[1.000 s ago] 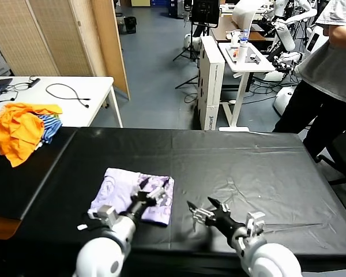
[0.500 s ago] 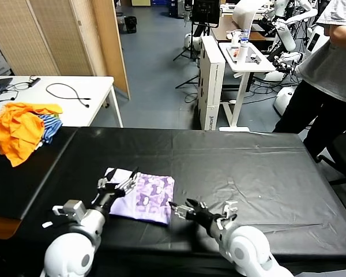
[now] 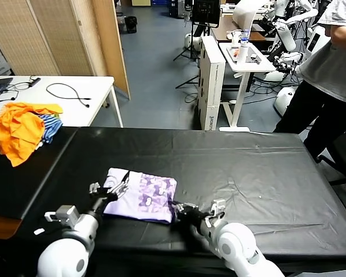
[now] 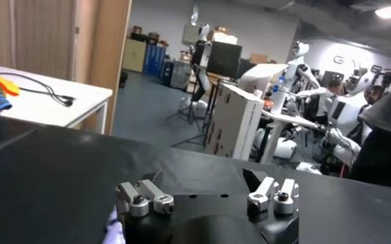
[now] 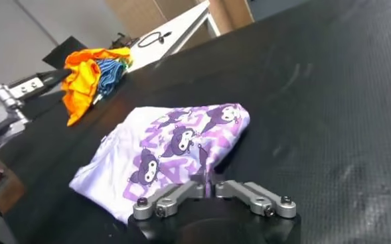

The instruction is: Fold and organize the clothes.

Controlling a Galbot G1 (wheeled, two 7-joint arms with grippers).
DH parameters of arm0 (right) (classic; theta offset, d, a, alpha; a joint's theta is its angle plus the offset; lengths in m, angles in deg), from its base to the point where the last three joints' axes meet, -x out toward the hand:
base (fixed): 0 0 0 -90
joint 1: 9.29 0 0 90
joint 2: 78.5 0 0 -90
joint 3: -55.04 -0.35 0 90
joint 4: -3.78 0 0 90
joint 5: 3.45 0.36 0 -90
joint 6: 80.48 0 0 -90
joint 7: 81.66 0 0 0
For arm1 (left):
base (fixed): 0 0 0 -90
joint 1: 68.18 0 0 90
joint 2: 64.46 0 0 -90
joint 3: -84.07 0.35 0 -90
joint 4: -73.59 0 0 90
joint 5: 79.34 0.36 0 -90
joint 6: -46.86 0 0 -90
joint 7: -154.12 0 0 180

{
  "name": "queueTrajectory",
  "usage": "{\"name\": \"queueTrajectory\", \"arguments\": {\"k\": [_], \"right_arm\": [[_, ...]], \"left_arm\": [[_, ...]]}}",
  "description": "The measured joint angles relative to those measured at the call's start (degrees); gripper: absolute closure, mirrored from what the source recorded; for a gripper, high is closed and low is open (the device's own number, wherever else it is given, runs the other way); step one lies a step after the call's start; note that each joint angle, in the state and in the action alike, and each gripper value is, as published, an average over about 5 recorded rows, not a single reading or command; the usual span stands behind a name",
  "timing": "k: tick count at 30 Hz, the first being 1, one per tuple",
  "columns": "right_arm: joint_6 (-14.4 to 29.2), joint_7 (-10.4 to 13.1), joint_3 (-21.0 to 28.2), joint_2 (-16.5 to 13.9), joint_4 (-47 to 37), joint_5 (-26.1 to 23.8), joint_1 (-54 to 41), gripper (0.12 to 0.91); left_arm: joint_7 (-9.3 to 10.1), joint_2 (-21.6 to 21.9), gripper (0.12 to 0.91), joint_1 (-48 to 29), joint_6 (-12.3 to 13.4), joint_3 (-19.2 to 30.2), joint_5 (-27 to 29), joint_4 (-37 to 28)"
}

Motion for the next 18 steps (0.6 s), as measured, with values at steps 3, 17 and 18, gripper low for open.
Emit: {"name": "queueTrajectory", "arguments": {"k": [3,17,18], "right_arm": [[-1.84,0.07,-1.12,-1.06,0.35,-0.97,-0.39,0.884],[-6.23,0.7,-6.21,-6.54,5.77,-2.48,1.15,0.478],[-6.23,0.81,-6.79,-6.85,6.56,-2.71,1.79,0.402]], "left_arm": [[0.25,-0.05,0.123,0.34,0.04,-0.41,-0.05,0.02],[1.95,-0.04,0.123,0.98,1.84,-0.66,0.19,0.73],[2.03,0.28,0.123,1.12,2.41,-0.68,0.19,0.79]]}}
